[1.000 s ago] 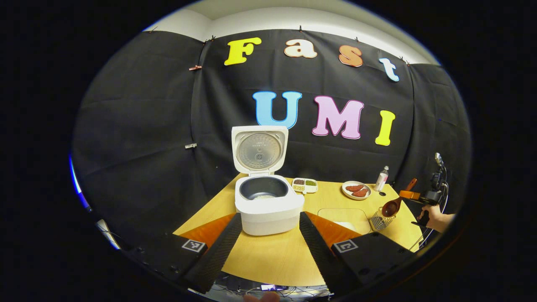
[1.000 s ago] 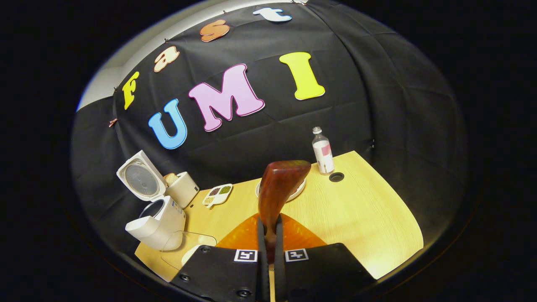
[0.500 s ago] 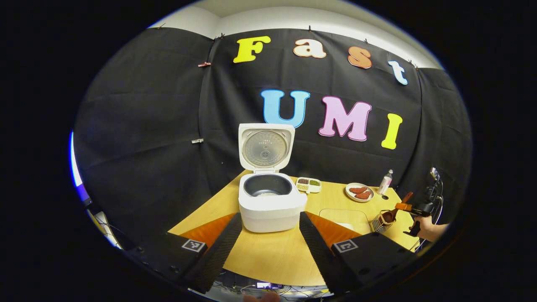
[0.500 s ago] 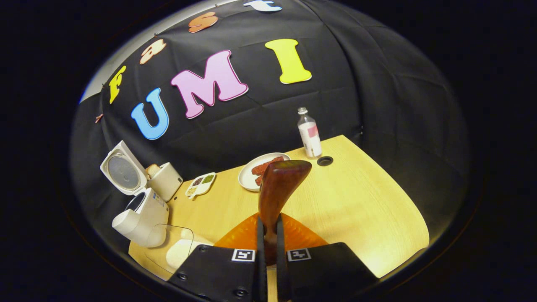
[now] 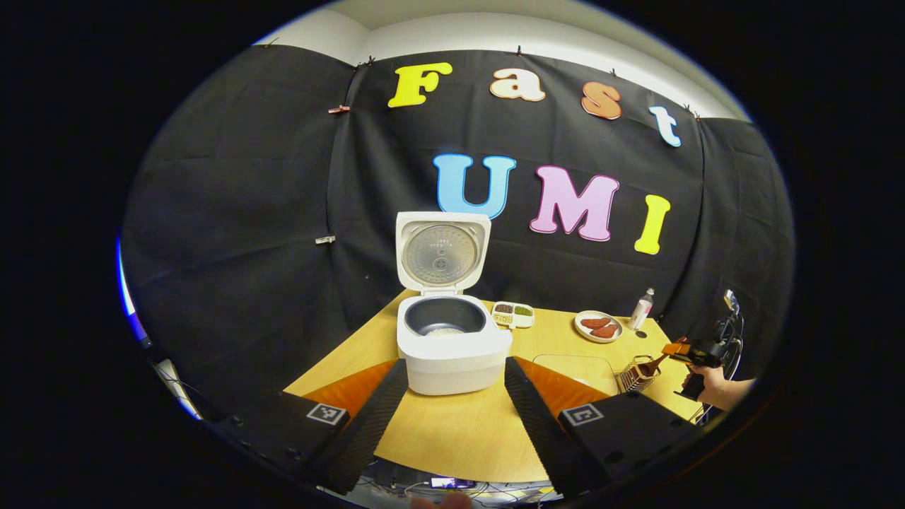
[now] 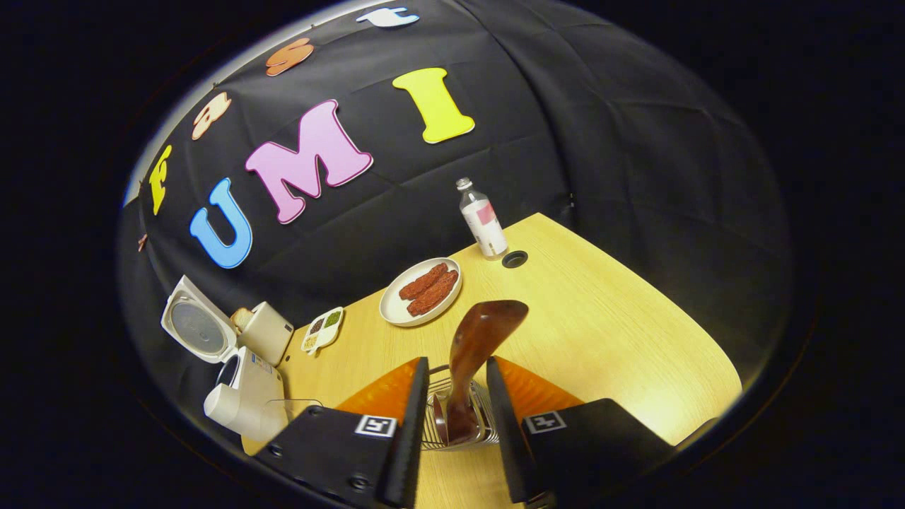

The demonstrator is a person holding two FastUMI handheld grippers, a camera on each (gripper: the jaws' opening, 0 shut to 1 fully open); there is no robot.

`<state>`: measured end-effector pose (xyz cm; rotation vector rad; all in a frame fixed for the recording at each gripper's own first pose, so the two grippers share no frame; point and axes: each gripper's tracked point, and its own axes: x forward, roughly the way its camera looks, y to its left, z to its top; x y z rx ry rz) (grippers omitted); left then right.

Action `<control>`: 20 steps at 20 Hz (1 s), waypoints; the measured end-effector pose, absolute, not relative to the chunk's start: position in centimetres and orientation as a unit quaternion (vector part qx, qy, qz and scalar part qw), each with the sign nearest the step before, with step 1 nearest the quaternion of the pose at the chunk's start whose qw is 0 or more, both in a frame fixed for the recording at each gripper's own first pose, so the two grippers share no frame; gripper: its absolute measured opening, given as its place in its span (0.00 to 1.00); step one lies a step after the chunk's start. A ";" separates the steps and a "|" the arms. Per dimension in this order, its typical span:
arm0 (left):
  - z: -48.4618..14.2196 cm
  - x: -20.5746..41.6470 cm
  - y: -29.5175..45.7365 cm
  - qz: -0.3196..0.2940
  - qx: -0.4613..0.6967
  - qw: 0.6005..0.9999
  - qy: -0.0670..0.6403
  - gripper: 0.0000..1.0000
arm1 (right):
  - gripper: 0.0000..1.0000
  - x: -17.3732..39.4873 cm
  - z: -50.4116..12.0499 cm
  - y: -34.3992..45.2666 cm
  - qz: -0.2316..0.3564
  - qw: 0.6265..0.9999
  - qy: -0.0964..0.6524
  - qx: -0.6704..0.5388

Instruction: Close the left gripper, press the button to open the rice cooker; take a wooden spoon from the chopstick holder with the right hand, scoop a spoonful of rice and pour it into the rice cooker, then put the wooden spoon back into the chopstick holder.

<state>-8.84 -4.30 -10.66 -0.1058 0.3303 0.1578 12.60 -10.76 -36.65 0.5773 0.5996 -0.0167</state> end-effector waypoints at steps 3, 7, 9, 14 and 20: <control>-9.8 -8.2 -4.1 0.065 -0.058 0.985 0.152 0.95 | 0.90 10.6 -35.7 -11.7 -0.023 0.914 0.293 0.280; -8.2 -6.7 -3.1 0.053 -0.054 0.989 0.130 0.95 | 0.98 7.4 -34.0 -12.1 -0.045 0.914 0.285 0.285; -7.1 -5.7 -2.4 0.047 -0.054 0.991 0.116 0.95 | 0.99 5.7 -32.9 -11.8 -0.047 0.918 0.280 0.278; -3.3 -2.3 -0.8 0.030 -0.042 0.996 0.070 0.95 | 0.99 2.2 -28.3 -10.2 -0.028 0.939 0.250 0.236; 2.4 3.5 1.1 0.009 -0.038 0.999 0.005 0.95 | 0.98 -0.2 -20.3 -6.7 0.002 0.969 0.191 0.159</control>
